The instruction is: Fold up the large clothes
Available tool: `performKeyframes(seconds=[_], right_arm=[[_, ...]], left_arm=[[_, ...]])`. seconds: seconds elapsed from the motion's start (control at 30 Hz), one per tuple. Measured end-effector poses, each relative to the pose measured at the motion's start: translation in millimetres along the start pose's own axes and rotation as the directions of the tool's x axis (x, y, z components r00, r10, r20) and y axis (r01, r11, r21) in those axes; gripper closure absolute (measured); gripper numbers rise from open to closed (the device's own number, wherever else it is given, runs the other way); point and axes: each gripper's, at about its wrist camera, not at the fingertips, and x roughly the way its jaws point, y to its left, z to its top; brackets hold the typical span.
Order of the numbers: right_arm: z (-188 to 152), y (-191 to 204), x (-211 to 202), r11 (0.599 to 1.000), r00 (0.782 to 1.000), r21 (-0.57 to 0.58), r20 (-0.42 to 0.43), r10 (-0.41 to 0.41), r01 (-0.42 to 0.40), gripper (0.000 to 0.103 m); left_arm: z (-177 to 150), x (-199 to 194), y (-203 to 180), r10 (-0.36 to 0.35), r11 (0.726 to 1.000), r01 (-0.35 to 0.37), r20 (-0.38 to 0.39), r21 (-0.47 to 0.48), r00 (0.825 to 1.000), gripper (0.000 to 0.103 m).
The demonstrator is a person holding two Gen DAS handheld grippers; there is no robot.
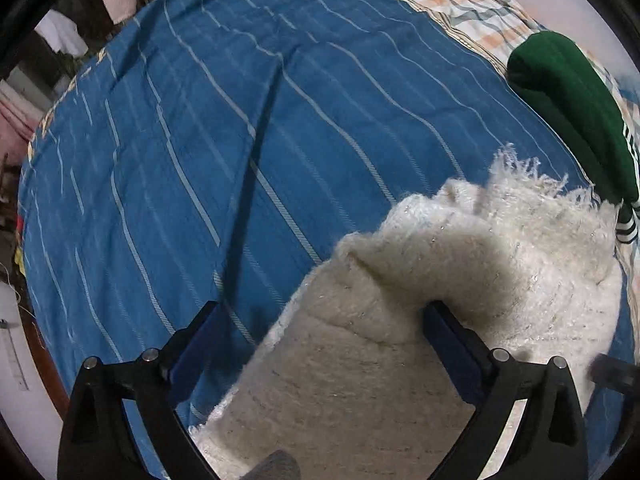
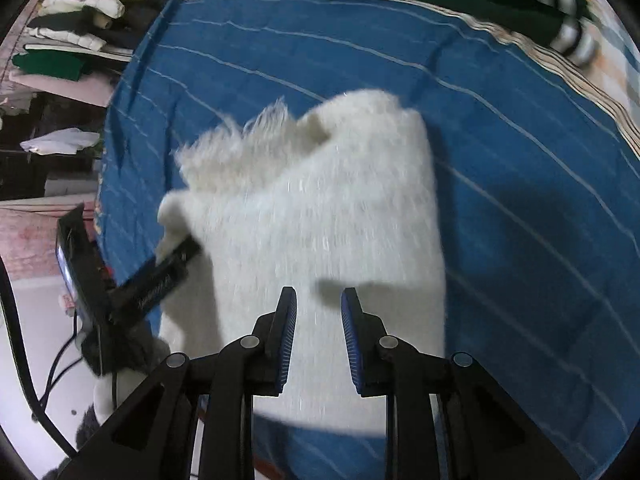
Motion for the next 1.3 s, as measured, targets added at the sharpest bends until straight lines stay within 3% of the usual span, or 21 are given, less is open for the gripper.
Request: performKeyframes(seconds=[0.13,0.4,0.63,0.97,1.13,1.2,1.27,1.3], right_arm=[[19.4,24.2,38.1,0.991,0.99,-0.064,-0.066,-0.123,0.118,0.078],[46.9,39.8,64.8,0.986,0.979,-0.042,-0.119,-0.166,0.162,0.078],[67.3,52.7,83.6,0.966,0.95,-0.058,-0.172,-0.259,0.253,0.078],[88.6,67.3,98.5,0.955,0.933,-0.025,-0.207,-0.293,0.295,0.078],[80.6,75.0,77.6,0.962,0.944,-0.038,-0.188,-0.271,0.269,0.078],[71.2,68.2,57.5,0.979,0.968,-0.047,-0.146,-0.206,0.201,0.071],[58.7,58.6,37.5,0.993,0.987,-0.025,-0.115,-0.114,0.112,0.028],[46.7,48.2,22.9,0.998,0.994,0.003,-0.093,-0.056,0.056,0.022]], left_arm=[[-4.6,0.6,0.8,0.006,1.0,-0.006,0.004,0.016,1.0,0.0],[0.6,7.7,-0.8,-0.019,1.0,0.019,-0.016,0.012,1.0,0.0],[8.1,15.4,6.7,-0.065,0.998,0.066,-0.051,0.019,0.997,0.0],[15.5,21.7,3.1,-0.083,0.996,0.085,-0.065,0.029,0.994,0.0],[8.6,-9.8,19.2,-0.125,0.992,0.123,-0.051,-0.04,0.991,0.0],[-3.4,-36.5,35.9,-0.157,0.984,0.154,-0.026,-0.093,0.987,0.001],[-21.8,-59.4,53.2,-0.174,0.973,0.171,-0.007,-0.154,0.985,0.001],[-34.1,-68.0,63.5,-0.192,0.962,0.186,-0.012,-0.2,0.981,0.001]])
